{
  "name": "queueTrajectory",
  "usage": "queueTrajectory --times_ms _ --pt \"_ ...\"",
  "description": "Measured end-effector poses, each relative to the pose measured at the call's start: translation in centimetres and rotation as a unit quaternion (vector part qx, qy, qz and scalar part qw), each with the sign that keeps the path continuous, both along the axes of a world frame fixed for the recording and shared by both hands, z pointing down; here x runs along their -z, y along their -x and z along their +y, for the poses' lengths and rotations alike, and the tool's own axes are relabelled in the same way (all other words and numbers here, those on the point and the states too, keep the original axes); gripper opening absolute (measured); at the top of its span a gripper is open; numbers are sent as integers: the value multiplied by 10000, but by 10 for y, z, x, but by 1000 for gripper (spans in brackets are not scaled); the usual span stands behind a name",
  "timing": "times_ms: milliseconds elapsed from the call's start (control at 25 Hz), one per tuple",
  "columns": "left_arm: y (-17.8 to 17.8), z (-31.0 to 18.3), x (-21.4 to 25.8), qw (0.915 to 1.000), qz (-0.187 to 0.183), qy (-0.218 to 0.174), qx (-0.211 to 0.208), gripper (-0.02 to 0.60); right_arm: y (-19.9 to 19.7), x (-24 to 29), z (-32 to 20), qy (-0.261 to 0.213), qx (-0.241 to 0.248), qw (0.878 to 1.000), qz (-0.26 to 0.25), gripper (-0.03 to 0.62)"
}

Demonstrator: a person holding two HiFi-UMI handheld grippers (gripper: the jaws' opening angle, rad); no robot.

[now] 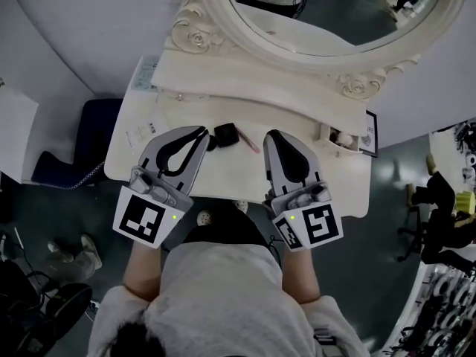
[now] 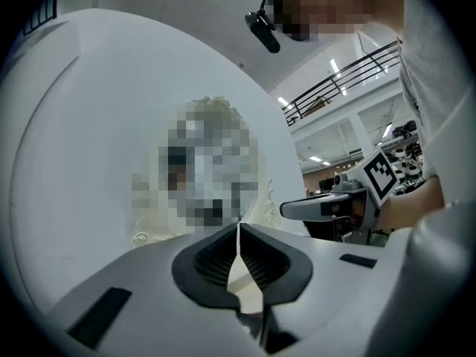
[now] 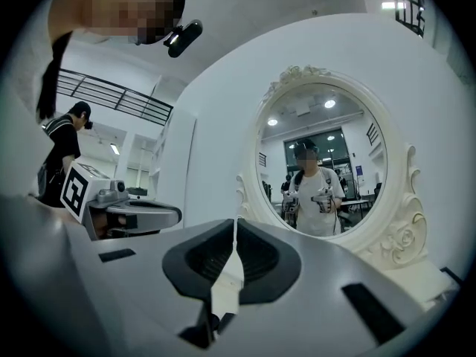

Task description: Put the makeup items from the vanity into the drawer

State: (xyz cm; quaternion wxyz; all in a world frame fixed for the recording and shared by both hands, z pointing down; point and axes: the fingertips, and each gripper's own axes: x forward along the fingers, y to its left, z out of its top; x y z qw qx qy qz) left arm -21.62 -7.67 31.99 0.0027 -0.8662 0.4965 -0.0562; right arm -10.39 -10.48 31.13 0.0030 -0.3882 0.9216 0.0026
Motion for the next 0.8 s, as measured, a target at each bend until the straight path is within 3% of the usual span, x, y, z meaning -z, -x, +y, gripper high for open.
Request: queueTrajectory --times_ms 440,560,720,800 --pt "-5 -26 -47 9978 -41 642 -186 18 -3 -30 -21 489 12 9988 78 28" --pt "-5 -32 -65 9961 -80 842 -252 99 -1 -36 -26 559 61 9983 145 28" --pt "-5 -41 -97 9944 -484 851 -409 141 1 -43 -33 639 112 9977 211 28" --pt "-5 -43 -117 9911 -666 1055 -468 156 1 -45 -36 672 133 9974 238 28"
